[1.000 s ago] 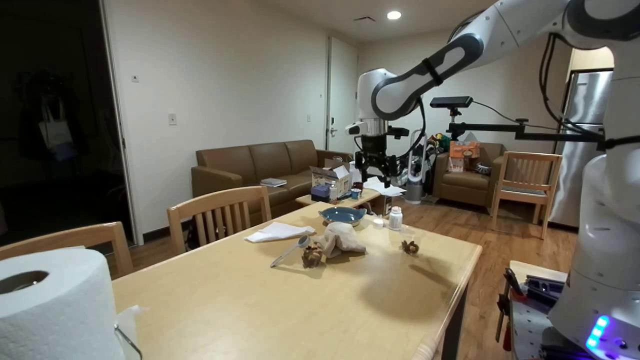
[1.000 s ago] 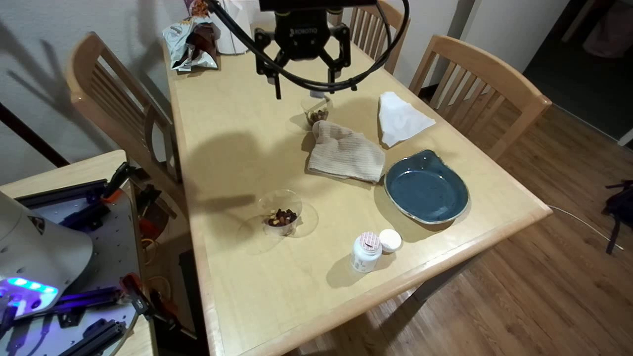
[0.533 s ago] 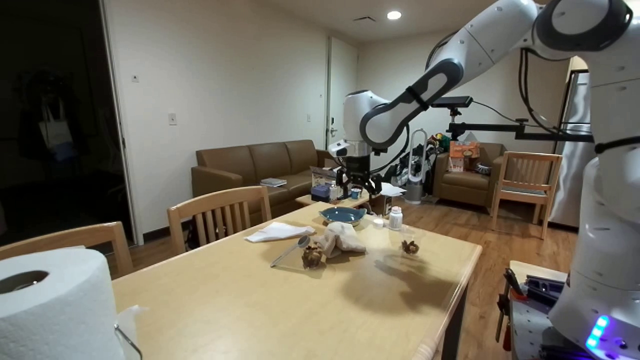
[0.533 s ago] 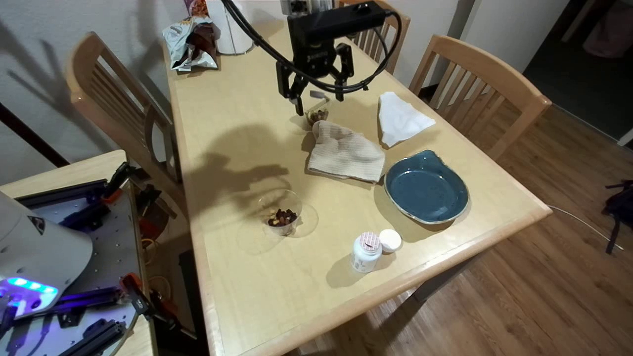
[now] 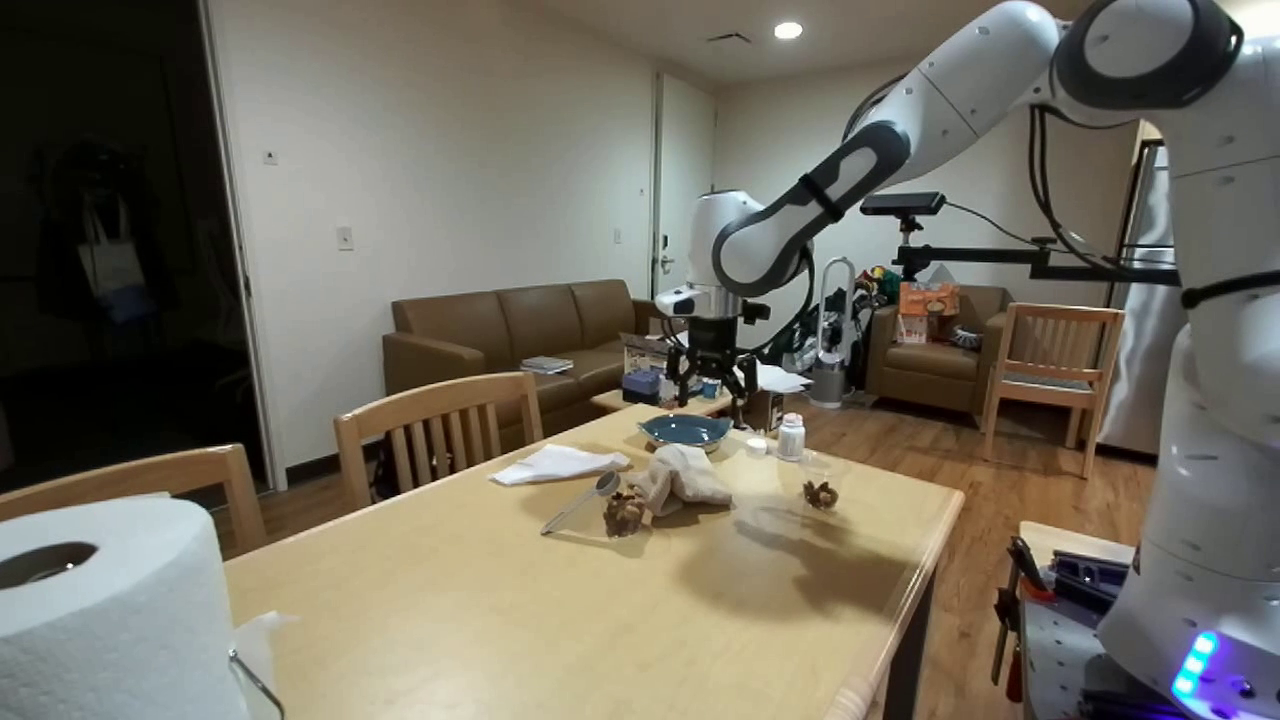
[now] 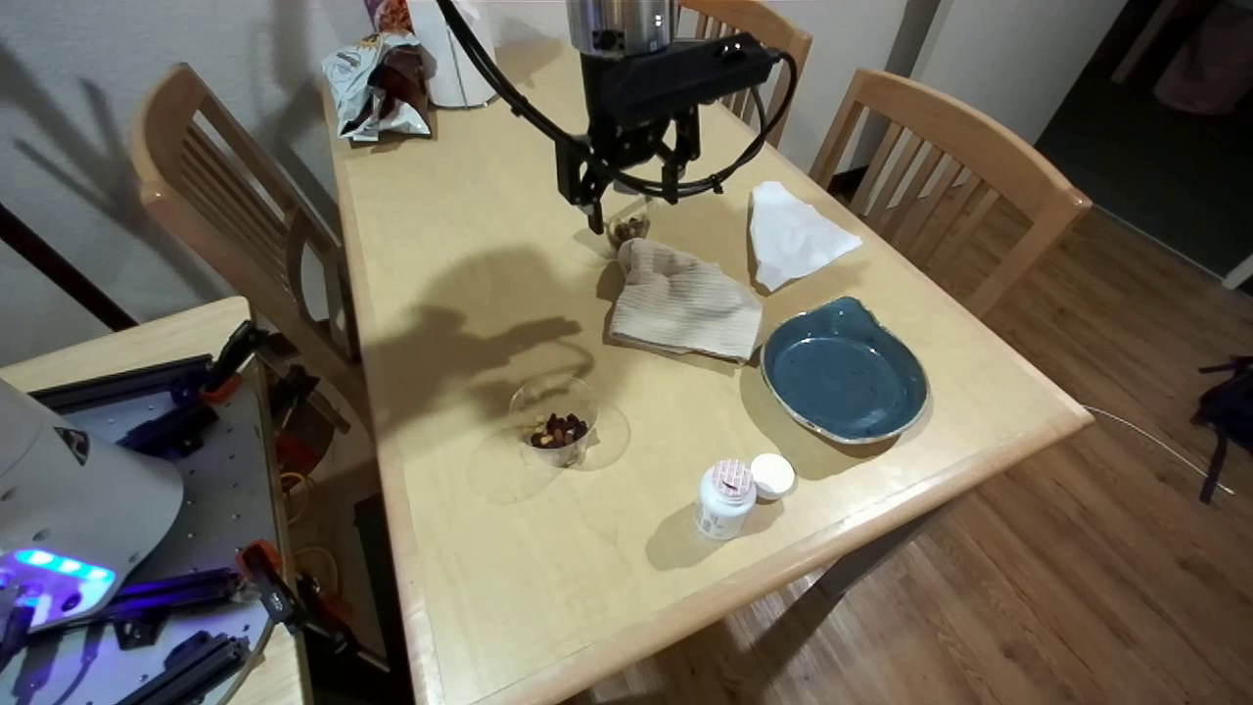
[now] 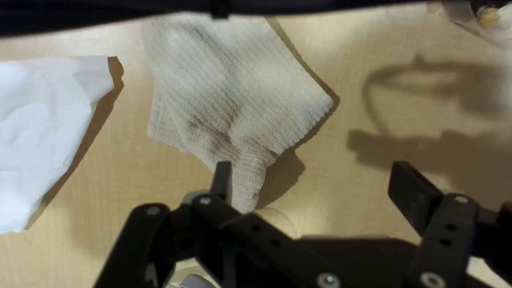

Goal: Use the towel to wipe the table

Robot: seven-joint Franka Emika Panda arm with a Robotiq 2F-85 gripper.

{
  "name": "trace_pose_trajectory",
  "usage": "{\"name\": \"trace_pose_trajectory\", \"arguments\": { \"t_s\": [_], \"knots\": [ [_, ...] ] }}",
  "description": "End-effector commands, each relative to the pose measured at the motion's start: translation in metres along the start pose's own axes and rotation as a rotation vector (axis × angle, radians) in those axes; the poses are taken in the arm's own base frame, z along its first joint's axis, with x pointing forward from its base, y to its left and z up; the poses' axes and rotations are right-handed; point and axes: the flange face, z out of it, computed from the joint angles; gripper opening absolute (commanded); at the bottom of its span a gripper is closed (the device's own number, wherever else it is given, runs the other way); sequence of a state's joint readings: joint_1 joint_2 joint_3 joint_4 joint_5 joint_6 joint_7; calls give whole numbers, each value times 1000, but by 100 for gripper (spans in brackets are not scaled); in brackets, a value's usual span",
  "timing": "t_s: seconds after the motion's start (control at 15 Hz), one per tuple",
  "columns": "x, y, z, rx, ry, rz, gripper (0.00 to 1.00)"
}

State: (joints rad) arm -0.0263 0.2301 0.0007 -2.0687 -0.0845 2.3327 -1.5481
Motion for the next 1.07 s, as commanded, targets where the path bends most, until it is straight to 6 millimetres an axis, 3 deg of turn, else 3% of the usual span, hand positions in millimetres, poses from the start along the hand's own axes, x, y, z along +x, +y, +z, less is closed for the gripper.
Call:
{"name": "trace_pose_trajectory", "arguments": {
  "t_s": [0.0, 0.2, 0.27, 0.33, 0.4, 0.6, 0.8, 0.93, 1.0],
  "knots": [
    [11, 5, 8, 32, -119, -118, 100],
    [29, 20, 17, 37, -189, -290, 100],
    [24, 31, -18, 46, -180, -302, 100],
    [27, 33, -23, 62, -144, -294, 100],
    [30, 18, 2, 47, -162, -254, 100],
    [30, 31, -24, 50, -168, -273, 100],
    [28, 32, -23, 53, -167, -274, 100],
    [27, 41, -24, 64, -121, -100, 100],
    [35, 39, -7, 77, -90, -56, 100]
  ]
}}
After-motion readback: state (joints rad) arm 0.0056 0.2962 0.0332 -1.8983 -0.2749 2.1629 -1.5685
